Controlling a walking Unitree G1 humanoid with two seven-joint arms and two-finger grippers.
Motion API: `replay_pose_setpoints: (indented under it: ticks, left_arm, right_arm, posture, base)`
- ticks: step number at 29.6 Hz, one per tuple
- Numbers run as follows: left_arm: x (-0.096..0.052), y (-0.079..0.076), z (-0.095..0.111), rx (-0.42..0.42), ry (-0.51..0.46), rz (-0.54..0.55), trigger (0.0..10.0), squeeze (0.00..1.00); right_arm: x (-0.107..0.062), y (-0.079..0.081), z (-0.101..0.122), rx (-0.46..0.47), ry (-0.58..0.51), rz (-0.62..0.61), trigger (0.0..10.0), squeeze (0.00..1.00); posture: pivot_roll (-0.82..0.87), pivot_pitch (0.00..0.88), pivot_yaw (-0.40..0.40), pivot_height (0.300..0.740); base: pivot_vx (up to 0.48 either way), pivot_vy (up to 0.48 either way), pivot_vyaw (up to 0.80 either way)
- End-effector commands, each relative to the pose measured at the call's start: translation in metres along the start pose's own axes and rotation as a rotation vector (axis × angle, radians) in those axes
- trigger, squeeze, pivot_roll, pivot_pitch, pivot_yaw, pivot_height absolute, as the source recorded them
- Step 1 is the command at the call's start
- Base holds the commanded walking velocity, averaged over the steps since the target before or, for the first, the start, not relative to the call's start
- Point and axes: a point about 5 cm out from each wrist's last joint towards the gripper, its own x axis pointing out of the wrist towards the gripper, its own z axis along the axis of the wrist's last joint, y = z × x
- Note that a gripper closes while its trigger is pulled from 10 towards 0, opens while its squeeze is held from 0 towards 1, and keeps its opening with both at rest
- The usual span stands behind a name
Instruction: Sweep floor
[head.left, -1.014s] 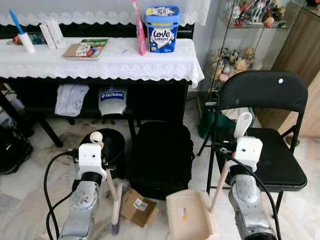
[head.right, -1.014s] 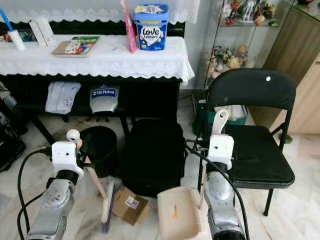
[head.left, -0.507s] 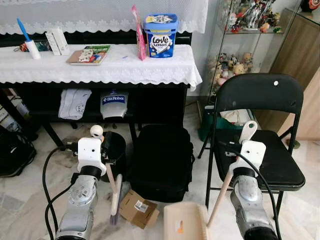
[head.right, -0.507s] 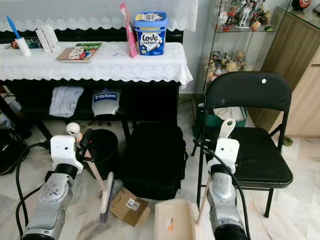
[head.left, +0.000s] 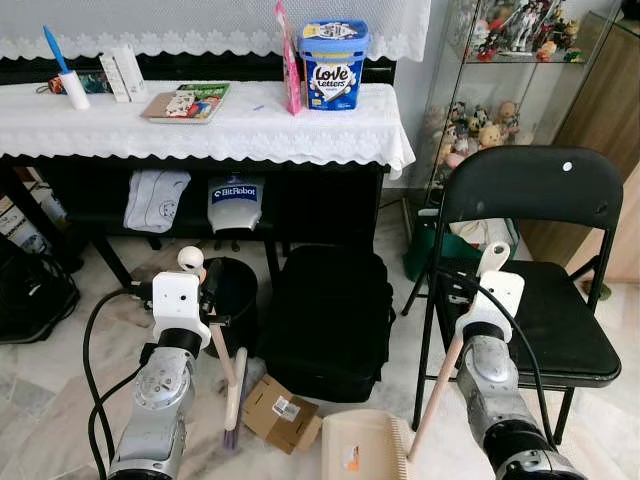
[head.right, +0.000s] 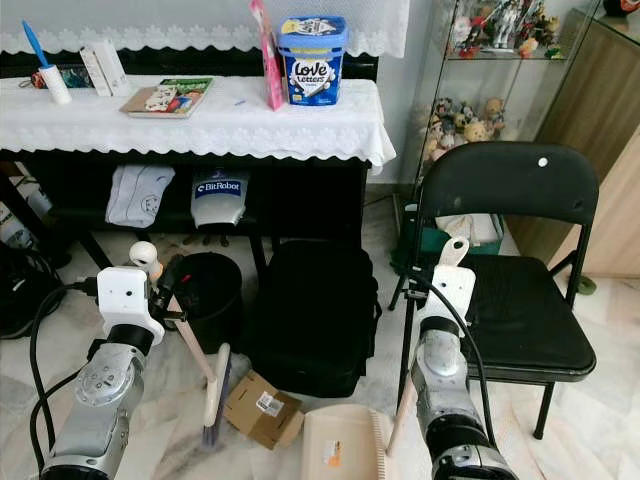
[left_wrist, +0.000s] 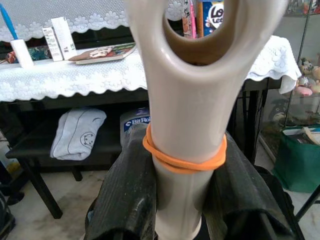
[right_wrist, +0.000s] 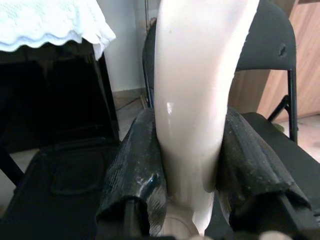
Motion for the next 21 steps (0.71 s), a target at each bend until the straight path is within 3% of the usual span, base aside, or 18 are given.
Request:
replay_pose_setpoints:
  ticks: [1,13,21]
  left_arm:
    - [0.001,0.006,0.014,0.019,-0.062,0.017,10.0,0.0]
    - [-0.003,0.01,0.014,0.017,-0.062,0.044,10.0,0.0]
    - [-0.002,0.015,0.015,0.031,-0.062,0.049,10.0,0.0]
  right_arm:
    - [0.003,-0.001,0.005,-0.001,-0.025,-0.001,10.0,0.0]
    - [-0.004,0.0,-0.012,-0.037,0.037,0.023,10.0,0.0]
    - [-0.006,-0.01,-0.02,-0.06,0.069,-0.024,10.0,0.0]
  posture:
    - [0.04,0.0,0.01,0.74]
    - [0.06,0.0,-0.021,0.74]
    - [0.07,0.0,-0.006,0.74]
  base:
    - [0.0,0.0,0.0]
    - [0.0,0.0,0.0]
    - [0.0,0.0,0.0]
